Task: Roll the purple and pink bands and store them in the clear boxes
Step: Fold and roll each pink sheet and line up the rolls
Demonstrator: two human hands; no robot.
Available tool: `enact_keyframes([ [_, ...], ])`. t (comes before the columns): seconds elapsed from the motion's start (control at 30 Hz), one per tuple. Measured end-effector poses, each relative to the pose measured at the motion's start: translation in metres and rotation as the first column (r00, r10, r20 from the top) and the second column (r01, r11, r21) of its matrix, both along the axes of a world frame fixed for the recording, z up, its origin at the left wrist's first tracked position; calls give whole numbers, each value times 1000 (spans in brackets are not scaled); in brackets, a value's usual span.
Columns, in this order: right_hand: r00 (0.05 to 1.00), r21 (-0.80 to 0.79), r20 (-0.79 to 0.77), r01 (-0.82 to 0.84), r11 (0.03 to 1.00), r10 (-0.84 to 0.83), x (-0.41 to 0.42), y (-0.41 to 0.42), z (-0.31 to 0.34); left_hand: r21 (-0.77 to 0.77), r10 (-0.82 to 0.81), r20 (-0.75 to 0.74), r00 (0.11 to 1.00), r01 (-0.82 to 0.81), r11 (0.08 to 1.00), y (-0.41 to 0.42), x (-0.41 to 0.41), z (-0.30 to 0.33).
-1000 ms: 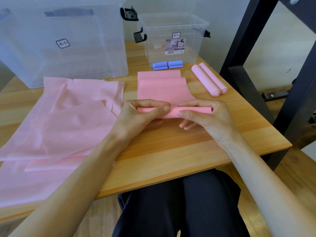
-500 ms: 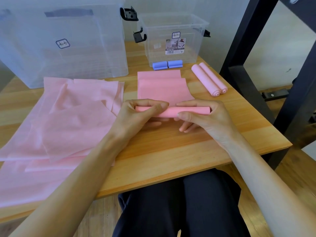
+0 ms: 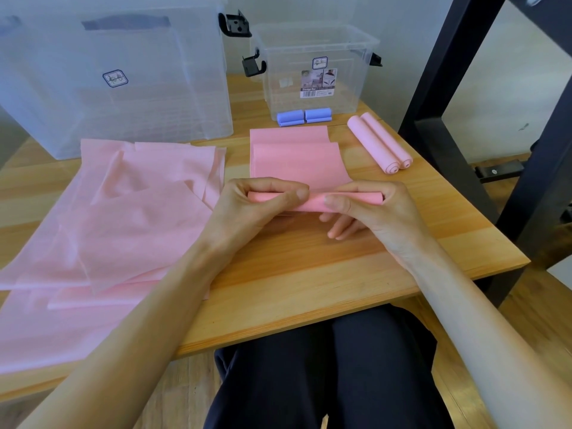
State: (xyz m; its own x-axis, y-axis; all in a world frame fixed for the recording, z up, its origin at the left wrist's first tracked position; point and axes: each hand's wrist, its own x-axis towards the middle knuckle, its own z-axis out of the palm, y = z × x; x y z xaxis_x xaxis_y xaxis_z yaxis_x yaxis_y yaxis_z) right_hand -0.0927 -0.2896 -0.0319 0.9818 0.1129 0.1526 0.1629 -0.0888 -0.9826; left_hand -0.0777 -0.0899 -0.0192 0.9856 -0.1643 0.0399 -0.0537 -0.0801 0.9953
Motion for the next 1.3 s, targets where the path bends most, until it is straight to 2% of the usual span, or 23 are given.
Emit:
enact_keyframes([
  [0.17,1000,20,-22,14,1000,-13,0,1,1,55,-6,51,999,3,998,0,-2,1],
  [0.33,1000,1,20,-20,1000,20,1,0,1,-31,-20,-55,998,18,999,0,0,1],
  [0.57,1000,-1,-15,18,1000,-18,0,0,-1,31,-20,40,999,19,999,1,-2,1],
  [0.8,1000,8,11,-18,1000,18,0,0,1,-60,-25,-110,994,18,998,0,1,0],
  [1.0,1000,0,-9,-3,1000,3,0,-1,0,17,-13,44,999,12,1000,1,-1,1],
  [1.2,999,-12,50,-21,1000,21,1,0,-1,-47,-6,-96,995,1,999,2,2,-1],
  [1.3,999,-10,43,-10,1000,10,1,0,-2,-38,-8,-52,999,6,999,1,2,-1],
])
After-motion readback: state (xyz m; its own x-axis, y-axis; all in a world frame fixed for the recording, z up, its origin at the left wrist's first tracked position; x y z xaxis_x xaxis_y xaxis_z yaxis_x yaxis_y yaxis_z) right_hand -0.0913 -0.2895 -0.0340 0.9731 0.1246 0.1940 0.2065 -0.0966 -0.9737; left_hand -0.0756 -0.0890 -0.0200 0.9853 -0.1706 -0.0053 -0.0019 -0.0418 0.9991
